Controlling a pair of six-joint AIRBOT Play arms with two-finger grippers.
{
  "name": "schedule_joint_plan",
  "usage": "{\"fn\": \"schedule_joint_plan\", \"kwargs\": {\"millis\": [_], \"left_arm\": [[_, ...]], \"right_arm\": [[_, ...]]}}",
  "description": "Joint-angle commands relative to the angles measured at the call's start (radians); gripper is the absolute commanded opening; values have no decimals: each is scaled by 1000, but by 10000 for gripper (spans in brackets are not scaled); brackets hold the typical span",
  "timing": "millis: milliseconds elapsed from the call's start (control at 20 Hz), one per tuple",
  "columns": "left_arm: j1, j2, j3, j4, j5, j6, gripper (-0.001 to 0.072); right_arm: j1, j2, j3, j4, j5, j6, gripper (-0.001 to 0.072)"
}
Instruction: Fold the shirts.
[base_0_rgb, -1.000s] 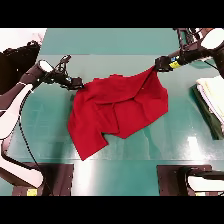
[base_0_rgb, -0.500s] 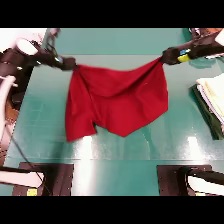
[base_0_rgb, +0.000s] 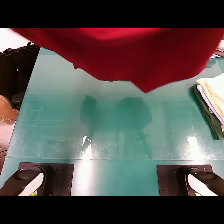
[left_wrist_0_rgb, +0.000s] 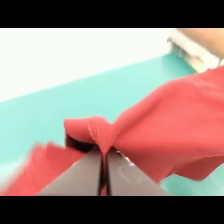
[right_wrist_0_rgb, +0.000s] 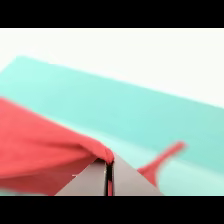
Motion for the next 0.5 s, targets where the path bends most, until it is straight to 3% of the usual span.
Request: {"fn": "schedule_joint_plan", "kwargs": {"millis": [0,250,450], "left_arm": [[1,164,8,8,21,-44,28],[1,141,18,47,-90,-85,28],[1,-80,-8,83,-312,-99,29]], "right_arm": [[-48,62,101,-2,52,-1,14],[-145,87,32,0,50,-1,13],[-146,-108,66,9,156,0,13]]}}
